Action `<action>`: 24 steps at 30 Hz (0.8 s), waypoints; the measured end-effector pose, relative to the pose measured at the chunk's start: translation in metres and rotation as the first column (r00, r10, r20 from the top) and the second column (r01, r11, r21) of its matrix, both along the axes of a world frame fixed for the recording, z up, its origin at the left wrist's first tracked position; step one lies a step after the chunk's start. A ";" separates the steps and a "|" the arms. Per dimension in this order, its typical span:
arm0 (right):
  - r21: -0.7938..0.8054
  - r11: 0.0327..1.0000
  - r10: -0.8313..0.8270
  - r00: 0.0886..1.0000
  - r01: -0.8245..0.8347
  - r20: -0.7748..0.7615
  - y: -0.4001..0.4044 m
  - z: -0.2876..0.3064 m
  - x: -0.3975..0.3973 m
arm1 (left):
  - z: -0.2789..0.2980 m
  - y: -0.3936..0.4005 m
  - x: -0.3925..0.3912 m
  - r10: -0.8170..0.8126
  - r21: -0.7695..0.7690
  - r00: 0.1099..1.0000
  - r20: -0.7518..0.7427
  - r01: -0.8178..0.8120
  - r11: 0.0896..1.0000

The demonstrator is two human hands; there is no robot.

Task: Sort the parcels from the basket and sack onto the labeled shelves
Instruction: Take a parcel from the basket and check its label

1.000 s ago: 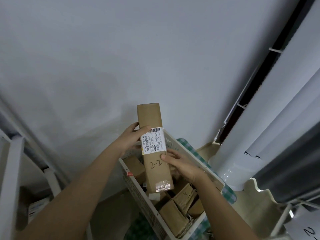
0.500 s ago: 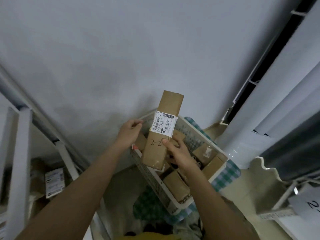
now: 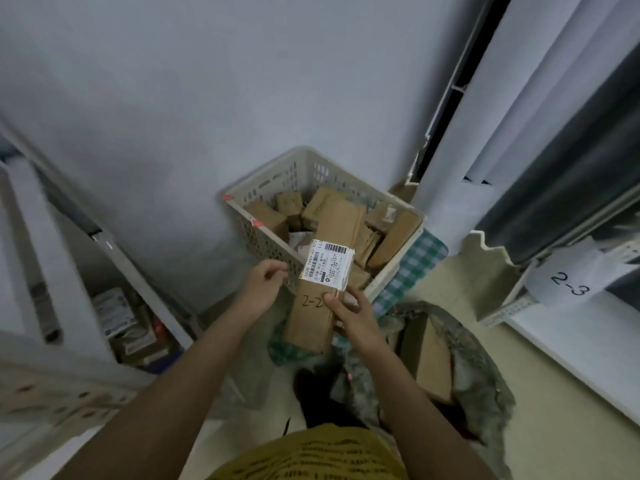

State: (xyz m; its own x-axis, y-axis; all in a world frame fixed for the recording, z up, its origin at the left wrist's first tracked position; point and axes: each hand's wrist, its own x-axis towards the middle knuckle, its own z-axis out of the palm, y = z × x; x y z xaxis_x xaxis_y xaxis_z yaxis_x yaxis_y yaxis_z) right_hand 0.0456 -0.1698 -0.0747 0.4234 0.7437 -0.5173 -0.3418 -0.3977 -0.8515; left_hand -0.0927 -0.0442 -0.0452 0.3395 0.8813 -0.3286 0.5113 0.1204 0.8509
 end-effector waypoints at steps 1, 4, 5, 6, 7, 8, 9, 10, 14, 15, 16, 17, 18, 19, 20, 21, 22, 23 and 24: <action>-0.018 1.000 -0.013 1.000 0.013 0.001 -0.019 -0.003 -0.013 | -0.005 -0.017 -0.011 -0.006 -0.016 1.000 -0.011 0.006 1.000; -0.047 0.997 -0.065 0.997 0.062 -0.045 -0.078 -0.012 -0.050 | -0.020 -0.063 -0.039 -0.022 -0.053 0.999 -0.044 0.020 0.998; -0.064 0.995 -0.081 0.995 0.076 -0.066 -0.099 -0.016 -0.059 | -0.025 -0.078 -0.046 -0.022 -0.069 0.999 -0.049 0.018 0.997; -0.081 0.993 -0.087 0.994 0.081 -0.073 -0.119 -0.019 -0.066 | -0.030 -0.092 -0.052 -0.028 -0.089 0.998 -0.062 0.022 0.996; -0.097 0.991 -0.099 0.992 0.091 -0.077 -0.138 -0.023 -0.071 | -0.033 -0.106 -0.055 -0.045 -0.112 0.996 -0.077 0.036 0.993; -0.114 0.987 -0.120 0.989 0.110 -0.084 -0.157 -0.027 -0.074 | -0.038 -0.118 -0.056 -0.075 -0.134 0.993 -0.090 0.063 0.989; -0.131 0.982 -0.147 0.986 0.136 -0.082 -0.175 -0.029 -0.077 | -0.043 -0.129 -0.055 -0.114 -0.157 0.989 -0.097 0.098 0.983; -0.158 0.972 -0.187 0.979 0.173 -0.076 -0.193 -0.030 -0.079 | -0.045 -0.140 -0.053 -0.158 -0.178 0.983 -0.098 0.139 0.974; -0.224 0.923 -0.332 0.942 0.314 -0.045 -0.248 -0.029 -0.077 | -0.053 -0.176 -0.026 -0.268 -0.252 0.963 -0.038 0.250 0.935; -0.227 0.912 -0.358 0.933 0.341 -0.034 -0.259 -0.031 -0.074 | -0.055 -0.186 -0.017 -0.295 -0.252 0.955 -0.035 0.277 0.927; -0.227 0.903 -0.380 0.925 0.365 -0.028 -0.269 -0.030 -0.071 | -0.055 -0.196 -0.008 -0.332 -0.247 0.942 -0.037 0.314 0.917; -0.228 0.892 -0.405 0.914 0.390 -0.021 -0.279 -0.029 -0.069 | -0.053 -0.206 0.001 -0.370 -0.241 0.929 -0.033 0.351 0.905; -0.226 0.881 -0.429 0.903 0.416 -0.011 -0.288 -0.028 -0.067 | -0.052 -0.216 0.009 -0.408 -0.232 0.912 -0.039 0.389 0.891; -0.221 0.871 -0.450 0.893 0.440 0.003 -0.298 -0.027 -0.064 | -0.052 -0.225 0.018 -0.443 -0.226 0.895 -0.045 0.423 0.878; -0.211 0.858 -0.477 0.879 0.469 0.011 -0.308 -0.024 -0.061 | -0.052 -0.235 0.026 -0.474 -0.221 0.879 -0.047 0.454 0.863; -0.201 0.844 -0.504 0.864 0.497 0.016 -0.318 -0.024 -0.058 | -0.051 -0.244 0.036 -0.503 -0.217 0.863 -0.045 0.483 0.848; -0.193 0.833 -0.525 0.851 0.519 0.021 -0.327 -0.022 -0.054 | -0.050 -0.253 0.045 -0.529 -0.214 0.847 -0.052 0.508 0.834; -0.190 0.823 -0.541 0.841 0.535 0.024 -0.338 -0.021 -0.049 | -0.048 -0.263 0.055 -0.553 -0.207 0.831 -0.062 0.531 0.822; -0.186 0.813 -0.557 0.830 0.552 0.028 -0.348 -0.021 -0.044 | -0.048 -0.273 0.065 -0.571 -0.199 0.817 -0.073 0.549 0.812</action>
